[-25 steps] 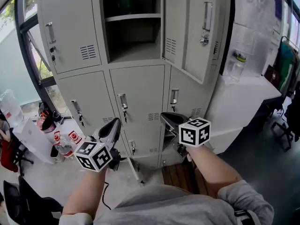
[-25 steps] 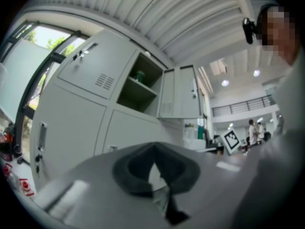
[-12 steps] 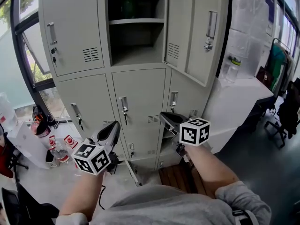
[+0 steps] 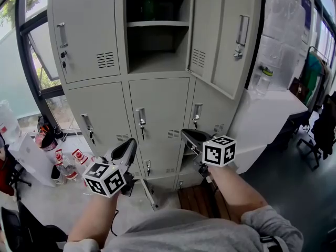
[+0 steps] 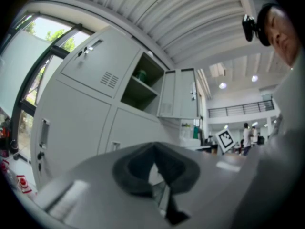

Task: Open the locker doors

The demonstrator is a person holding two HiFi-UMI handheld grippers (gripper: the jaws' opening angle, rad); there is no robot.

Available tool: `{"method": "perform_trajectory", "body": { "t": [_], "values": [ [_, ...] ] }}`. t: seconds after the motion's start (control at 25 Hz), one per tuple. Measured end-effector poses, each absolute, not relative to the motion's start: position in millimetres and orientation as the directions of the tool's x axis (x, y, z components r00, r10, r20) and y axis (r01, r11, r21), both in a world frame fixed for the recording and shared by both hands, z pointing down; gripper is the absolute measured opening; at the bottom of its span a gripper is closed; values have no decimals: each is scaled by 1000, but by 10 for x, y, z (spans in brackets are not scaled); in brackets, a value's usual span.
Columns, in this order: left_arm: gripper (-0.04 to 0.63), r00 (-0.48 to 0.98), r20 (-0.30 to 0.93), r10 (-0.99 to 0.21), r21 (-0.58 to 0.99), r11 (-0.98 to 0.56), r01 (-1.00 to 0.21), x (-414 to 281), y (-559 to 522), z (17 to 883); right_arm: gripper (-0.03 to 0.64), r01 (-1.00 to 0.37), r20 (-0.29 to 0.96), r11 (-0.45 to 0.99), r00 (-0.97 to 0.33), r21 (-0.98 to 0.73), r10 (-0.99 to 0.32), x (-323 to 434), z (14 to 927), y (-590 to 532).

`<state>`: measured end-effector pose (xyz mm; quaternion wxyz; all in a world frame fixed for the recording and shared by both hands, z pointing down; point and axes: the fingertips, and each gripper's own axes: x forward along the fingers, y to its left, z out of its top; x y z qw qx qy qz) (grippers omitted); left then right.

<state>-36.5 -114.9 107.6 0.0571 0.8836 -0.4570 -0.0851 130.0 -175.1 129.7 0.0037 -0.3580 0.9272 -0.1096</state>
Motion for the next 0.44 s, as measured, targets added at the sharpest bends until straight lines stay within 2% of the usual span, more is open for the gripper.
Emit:
{"method": "perform_trajectory", "body": {
  "t": [0.44],
  "values": [
    [5, 579, -93, -810, 185, -585, -789, -275, -1168, 1096, 5, -663, 77, 716, -743, -215, -665, 1358, 1347, -1765]
  ]
}}
